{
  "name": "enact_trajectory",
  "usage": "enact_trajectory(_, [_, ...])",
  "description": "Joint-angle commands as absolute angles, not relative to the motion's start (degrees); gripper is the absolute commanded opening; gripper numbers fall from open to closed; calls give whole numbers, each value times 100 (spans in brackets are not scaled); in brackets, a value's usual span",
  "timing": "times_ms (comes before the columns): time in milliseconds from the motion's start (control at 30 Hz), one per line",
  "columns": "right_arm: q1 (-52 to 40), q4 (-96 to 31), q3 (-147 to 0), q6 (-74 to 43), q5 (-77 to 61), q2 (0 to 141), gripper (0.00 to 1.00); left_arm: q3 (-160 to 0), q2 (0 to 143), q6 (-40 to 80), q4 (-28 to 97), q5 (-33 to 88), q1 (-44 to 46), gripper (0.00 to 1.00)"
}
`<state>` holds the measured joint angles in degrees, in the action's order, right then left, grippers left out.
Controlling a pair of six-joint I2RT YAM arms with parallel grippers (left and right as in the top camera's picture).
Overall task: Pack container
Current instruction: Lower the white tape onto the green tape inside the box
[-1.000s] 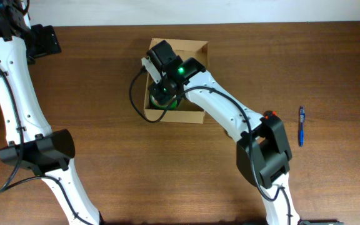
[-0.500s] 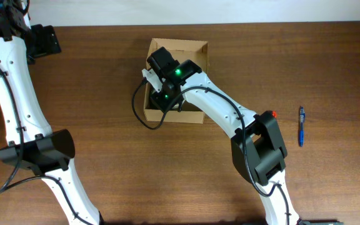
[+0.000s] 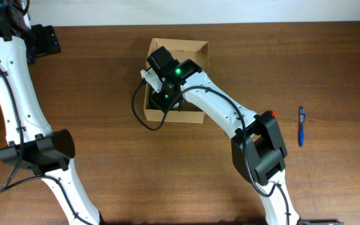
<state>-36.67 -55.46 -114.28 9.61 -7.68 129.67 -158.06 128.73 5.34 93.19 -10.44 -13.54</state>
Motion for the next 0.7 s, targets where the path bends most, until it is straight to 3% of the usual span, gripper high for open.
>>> enact_trajectory(0, [-3669, -5579, -11843, 1026, -947, 13058, 4, -15762, 12748, 440, 9306, -985, -1367, 99])
enact_trajectory(667, [-3767, -5876, -12132, 1177, -1269, 13061, 4, -15762, 12748, 440, 9306, -985, -1367, 100])
